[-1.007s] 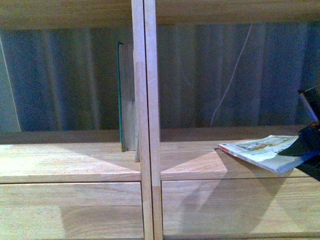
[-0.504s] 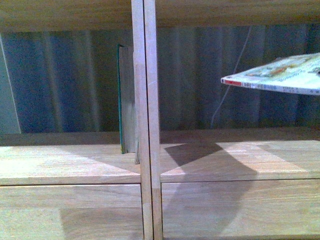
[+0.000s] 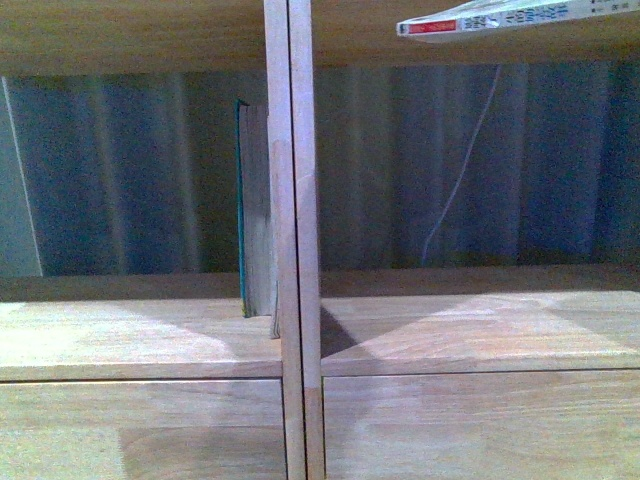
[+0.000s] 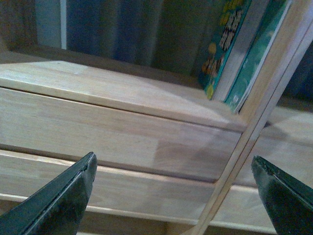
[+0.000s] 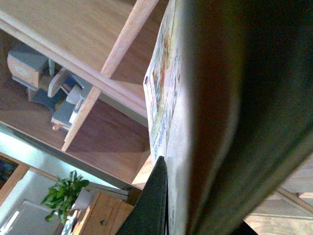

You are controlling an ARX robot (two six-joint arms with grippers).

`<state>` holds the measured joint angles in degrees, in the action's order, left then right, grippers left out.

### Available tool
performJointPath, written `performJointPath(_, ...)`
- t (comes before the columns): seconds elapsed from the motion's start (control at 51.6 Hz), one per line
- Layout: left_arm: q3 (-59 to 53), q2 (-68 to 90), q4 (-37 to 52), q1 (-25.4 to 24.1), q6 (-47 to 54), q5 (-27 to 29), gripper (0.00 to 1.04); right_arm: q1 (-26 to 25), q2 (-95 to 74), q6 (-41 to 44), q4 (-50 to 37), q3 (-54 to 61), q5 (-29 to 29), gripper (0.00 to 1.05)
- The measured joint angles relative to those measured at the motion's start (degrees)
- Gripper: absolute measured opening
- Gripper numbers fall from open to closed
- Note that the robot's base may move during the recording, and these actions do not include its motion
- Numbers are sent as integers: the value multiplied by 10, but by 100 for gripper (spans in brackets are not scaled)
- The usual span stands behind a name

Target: Organize books on shelf

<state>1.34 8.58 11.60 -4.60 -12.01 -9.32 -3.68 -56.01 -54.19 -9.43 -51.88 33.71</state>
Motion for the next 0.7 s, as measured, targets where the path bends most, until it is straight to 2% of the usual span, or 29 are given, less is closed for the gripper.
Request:
performJointPath(0.155,50,162,145,-36,-90,-77,97,33,-3,10,-5,2,-12,7)
performJointPath(0.426,150,341,278,-45,-258,-231,97,109,-3,26,-14,8,-42,7)
performJointPath(0.562,186,396,331,-28,-352,-243,97,143,-3,31,-16,9,-58,7)
performJointPath(0.697,223,447,353,5,-427,-219,97,181,-2,43,-18,10,-72,7)
